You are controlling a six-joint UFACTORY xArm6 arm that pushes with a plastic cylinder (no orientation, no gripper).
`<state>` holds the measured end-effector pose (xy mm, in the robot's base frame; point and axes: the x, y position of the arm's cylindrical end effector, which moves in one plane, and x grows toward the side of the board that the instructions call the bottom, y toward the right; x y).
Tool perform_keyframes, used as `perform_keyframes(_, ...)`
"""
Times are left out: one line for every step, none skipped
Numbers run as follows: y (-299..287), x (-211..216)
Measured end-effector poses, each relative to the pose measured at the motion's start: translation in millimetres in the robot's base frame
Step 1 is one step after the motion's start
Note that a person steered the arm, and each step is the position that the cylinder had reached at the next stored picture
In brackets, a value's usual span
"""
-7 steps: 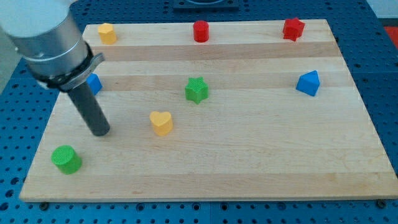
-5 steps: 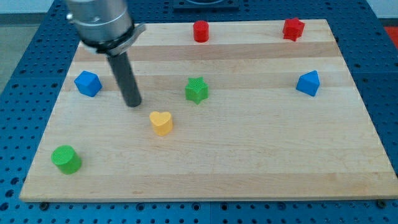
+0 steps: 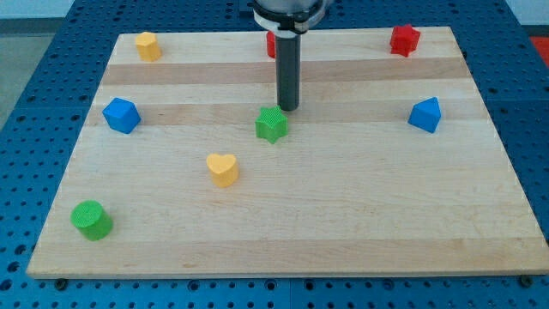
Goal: Move the green star to the bottom center of the board
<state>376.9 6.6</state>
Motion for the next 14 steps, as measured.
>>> perform_keyframes(0, 10)
perform_keyframes(0, 10)
perform_keyframes(-2, -3)
perform_keyframes(-11, -7)
perform_keyframes(-15, -4)
perform_keyframes(-15, 6)
perform_keyframes(-15, 19)
perform_keyframes(-17, 30)
perform_keyframes(-22, 42)
perform_keyframes(-30, 53)
perform_keyframes(-44, 54)
perform_keyframes(-57, 57)
perform_keyframes(-59, 69)
perform_keyframes(-59, 83)
